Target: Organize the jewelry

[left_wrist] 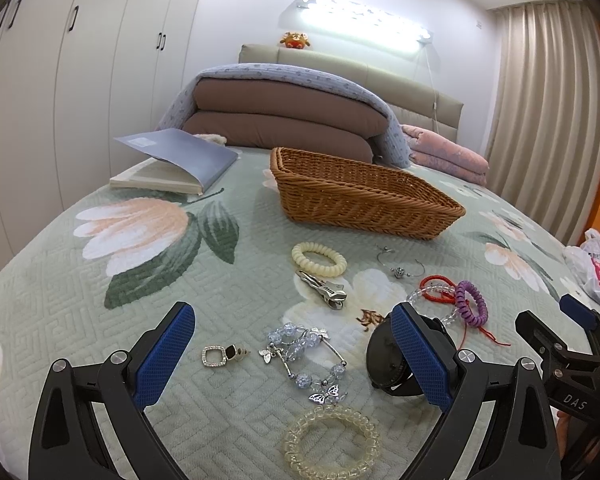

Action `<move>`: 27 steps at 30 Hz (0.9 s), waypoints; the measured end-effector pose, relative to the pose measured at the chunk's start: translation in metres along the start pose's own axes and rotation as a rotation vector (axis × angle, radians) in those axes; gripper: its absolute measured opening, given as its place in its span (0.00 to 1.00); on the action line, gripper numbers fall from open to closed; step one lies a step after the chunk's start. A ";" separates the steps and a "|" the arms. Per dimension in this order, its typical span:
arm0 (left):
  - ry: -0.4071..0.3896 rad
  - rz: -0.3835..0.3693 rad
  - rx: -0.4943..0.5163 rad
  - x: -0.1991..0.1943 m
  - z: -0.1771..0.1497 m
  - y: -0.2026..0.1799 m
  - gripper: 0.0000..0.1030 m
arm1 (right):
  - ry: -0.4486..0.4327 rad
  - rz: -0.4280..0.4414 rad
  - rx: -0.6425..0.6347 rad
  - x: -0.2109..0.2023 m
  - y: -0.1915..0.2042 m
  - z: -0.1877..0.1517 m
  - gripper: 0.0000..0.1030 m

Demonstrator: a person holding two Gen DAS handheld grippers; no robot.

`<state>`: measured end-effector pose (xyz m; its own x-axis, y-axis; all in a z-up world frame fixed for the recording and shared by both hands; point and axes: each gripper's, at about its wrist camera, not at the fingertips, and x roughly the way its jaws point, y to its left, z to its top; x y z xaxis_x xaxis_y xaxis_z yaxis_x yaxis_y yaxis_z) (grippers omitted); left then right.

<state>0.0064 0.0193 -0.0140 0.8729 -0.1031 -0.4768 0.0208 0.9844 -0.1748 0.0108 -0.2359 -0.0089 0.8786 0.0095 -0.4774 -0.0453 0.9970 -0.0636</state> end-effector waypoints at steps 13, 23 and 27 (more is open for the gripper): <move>0.001 -0.002 -0.005 -0.002 0.000 -0.001 0.96 | -0.002 0.001 0.000 -0.002 0.000 0.001 1.00; 0.034 -0.017 -0.037 -0.015 0.022 0.030 0.96 | 0.121 0.103 0.078 0.021 -0.021 0.014 0.88; 0.072 -0.061 -0.074 -0.006 0.036 0.045 0.88 | 0.161 0.119 0.068 0.033 -0.024 0.019 0.83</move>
<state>0.0195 0.0689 0.0120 0.8340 -0.1753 -0.5231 0.0346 0.9629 -0.2675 0.0498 -0.2580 -0.0067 0.7813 0.1205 -0.6124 -0.1072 0.9925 0.0585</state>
